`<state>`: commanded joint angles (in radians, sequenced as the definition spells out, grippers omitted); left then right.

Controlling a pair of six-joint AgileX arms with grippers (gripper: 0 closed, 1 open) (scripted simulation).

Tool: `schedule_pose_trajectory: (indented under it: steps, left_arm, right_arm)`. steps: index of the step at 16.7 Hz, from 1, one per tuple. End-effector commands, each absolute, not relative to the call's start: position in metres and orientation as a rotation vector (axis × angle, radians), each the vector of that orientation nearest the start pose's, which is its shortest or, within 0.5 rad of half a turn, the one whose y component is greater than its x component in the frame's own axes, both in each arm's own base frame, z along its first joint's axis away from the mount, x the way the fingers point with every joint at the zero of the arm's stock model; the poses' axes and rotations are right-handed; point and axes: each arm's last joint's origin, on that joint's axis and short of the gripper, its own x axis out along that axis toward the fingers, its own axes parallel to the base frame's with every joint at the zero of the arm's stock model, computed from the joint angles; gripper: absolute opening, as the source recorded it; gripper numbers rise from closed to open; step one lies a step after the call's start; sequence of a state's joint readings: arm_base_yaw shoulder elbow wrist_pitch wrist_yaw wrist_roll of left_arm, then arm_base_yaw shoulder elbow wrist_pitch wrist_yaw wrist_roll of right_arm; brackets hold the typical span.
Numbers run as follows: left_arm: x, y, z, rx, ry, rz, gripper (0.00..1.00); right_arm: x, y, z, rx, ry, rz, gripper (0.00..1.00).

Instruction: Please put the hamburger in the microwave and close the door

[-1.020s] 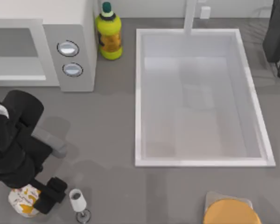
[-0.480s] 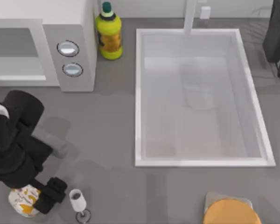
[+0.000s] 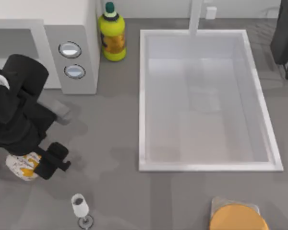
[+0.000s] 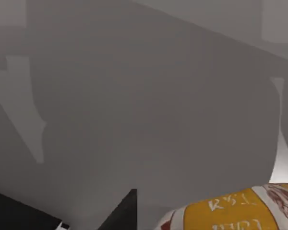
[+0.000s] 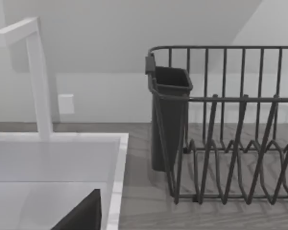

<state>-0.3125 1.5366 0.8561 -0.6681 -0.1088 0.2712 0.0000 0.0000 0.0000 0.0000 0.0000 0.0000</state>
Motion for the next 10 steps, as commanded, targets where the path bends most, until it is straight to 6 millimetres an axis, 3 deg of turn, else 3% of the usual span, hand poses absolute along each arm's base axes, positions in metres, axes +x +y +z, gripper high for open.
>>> schedule_pose_trajectory:
  steps: [5,10]
  left_arm:
    - [0.256,-0.068,0.210,0.487,1.270,-0.293,0.00]
    - [0.228,-0.065,0.215,0.430,1.444,-0.414,0.00]
  right_arm:
    - [0.106,-0.001,0.160,0.000,0.000,0.000,1.00]
    - [0.106,-0.001,0.160,0.000,0.000,0.000,1.00]
